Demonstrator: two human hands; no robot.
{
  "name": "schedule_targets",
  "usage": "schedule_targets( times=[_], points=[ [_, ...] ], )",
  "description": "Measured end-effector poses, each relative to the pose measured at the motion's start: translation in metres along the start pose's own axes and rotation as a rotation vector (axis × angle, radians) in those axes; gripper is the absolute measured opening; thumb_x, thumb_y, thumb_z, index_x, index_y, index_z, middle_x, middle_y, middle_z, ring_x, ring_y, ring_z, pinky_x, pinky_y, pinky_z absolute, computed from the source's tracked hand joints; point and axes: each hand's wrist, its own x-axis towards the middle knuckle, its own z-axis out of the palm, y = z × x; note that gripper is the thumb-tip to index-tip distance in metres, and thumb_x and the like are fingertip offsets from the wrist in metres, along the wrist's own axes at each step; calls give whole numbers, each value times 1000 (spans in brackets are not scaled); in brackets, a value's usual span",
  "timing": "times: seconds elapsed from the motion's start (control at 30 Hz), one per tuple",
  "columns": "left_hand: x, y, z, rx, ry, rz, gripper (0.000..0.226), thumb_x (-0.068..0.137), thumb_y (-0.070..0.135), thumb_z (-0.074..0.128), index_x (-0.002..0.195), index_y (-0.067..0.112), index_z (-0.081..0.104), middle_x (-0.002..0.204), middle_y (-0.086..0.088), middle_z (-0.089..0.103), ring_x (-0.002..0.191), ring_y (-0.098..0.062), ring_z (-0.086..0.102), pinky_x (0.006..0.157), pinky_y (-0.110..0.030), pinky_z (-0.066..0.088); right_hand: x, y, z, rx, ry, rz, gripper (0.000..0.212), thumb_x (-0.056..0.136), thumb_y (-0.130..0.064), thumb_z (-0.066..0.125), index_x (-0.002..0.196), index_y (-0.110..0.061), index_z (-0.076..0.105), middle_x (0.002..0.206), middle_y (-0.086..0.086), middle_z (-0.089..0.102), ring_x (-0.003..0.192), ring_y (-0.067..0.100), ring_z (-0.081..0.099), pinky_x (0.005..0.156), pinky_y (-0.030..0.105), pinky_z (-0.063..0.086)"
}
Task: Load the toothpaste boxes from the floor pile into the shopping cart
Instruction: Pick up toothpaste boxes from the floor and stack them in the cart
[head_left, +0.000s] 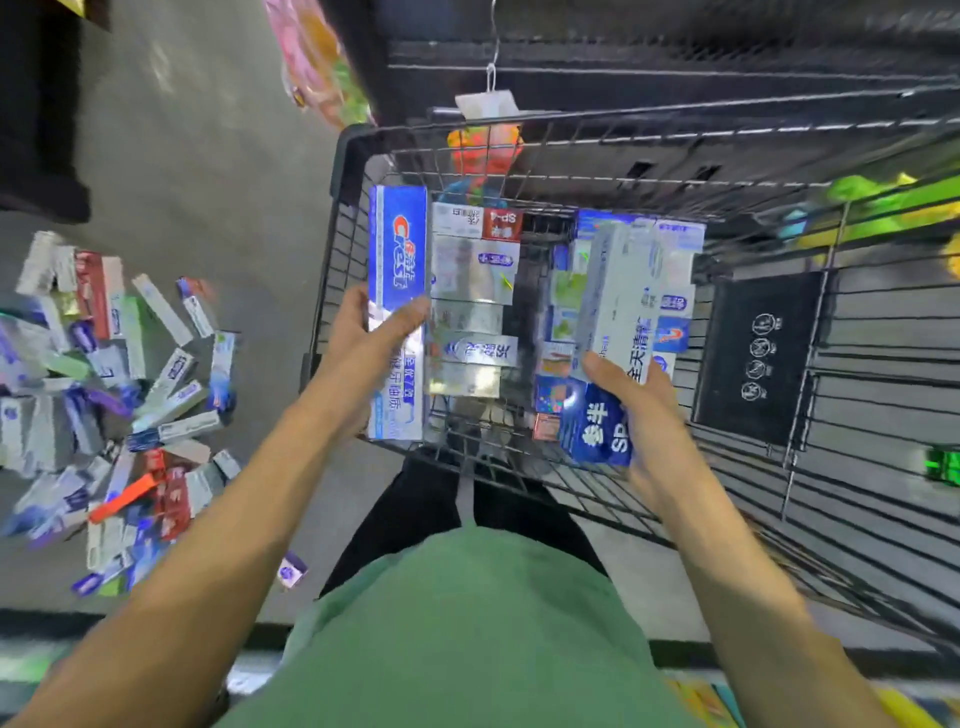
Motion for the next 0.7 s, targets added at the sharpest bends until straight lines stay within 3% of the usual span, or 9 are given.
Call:
schedule_targets(
  times=[0.13, 0.23, 0.3, 0.37, 0.43, 0.6, 0.7],
  points=[
    [34, -12, 7, 83, -82, 0, 35, 93, 22, 72, 118, 20, 48, 109, 2, 74, 84, -24, 74, 75, -42, 62, 25, 13, -11, -49, 47, -1, 30, 87, -15, 71, 114, -21, 59, 84, -5, 76, 68, 14, 72, 63, 33, 63],
    [59, -27, 9, 181, -119, 34, 34, 90, 22, 76, 111, 24, 49, 109, -4, 71, 91, -28, 71, 86, -52, 60, 48, 20, -18, -121, 70, -4, 43, 90, -17, 72, 130, -18, 56, 98, -2, 78, 78, 18, 75, 68, 37, 63],
    [72, -37, 7, 258, -145, 65, 32, 88, 25, 75, 103, 30, 47, 106, -7, 70, 86, -24, 70, 76, -44, 60, 63, 24, -22, -154, 85, -18, 38, 90, -16, 72, 126, -18, 59, 100, -4, 78, 84, 17, 75, 73, 38, 62],
    [83, -45, 6, 331, -194, 98, 33, 87, 27, 75, 100, 34, 46, 102, -2, 71, 79, -13, 67, 68, -30, 54, 78, 28, -25, -168, 86, -26, 27, 91, -12, 71, 116, -18, 62, 93, -4, 78, 81, 16, 74, 70, 36, 61],
    [94, -54, 5, 371, -266, 116, 36, 86, 22, 75, 100, 32, 44, 98, 2, 73, 73, -10, 64, 63, -26, 50, 91, 32, -27, -193, 94, -41, 23, 90, -12, 71, 109, -20, 63, 93, -5, 78, 85, 17, 74, 75, 39, 61],
    [117, -77, 2, 629, -454, 252, 37, 84, 28, 72, 107, 27, 43, 94, -3, 66, 75, -15, 60, 70, -31, 50, 121, 44, -32, -292, 60, -75, 29, 86, -16, 76, 111, -21, 61, 96, -8, 77, 89, 12, 73, 78, 33, 58],
    [130, -89, -3, 856, -511, 277, 48, 83, 37, 74, 121, 21, 49, 98, -8, 65, 83, -29, 61, 77, -37, 51, 134, 51, -30, -348, 37, -83, 52, 76, -28, 81, 122, -13, 62, 110, 2, 76, 99, 20, 73, 91, 43, 59]
  ],
)
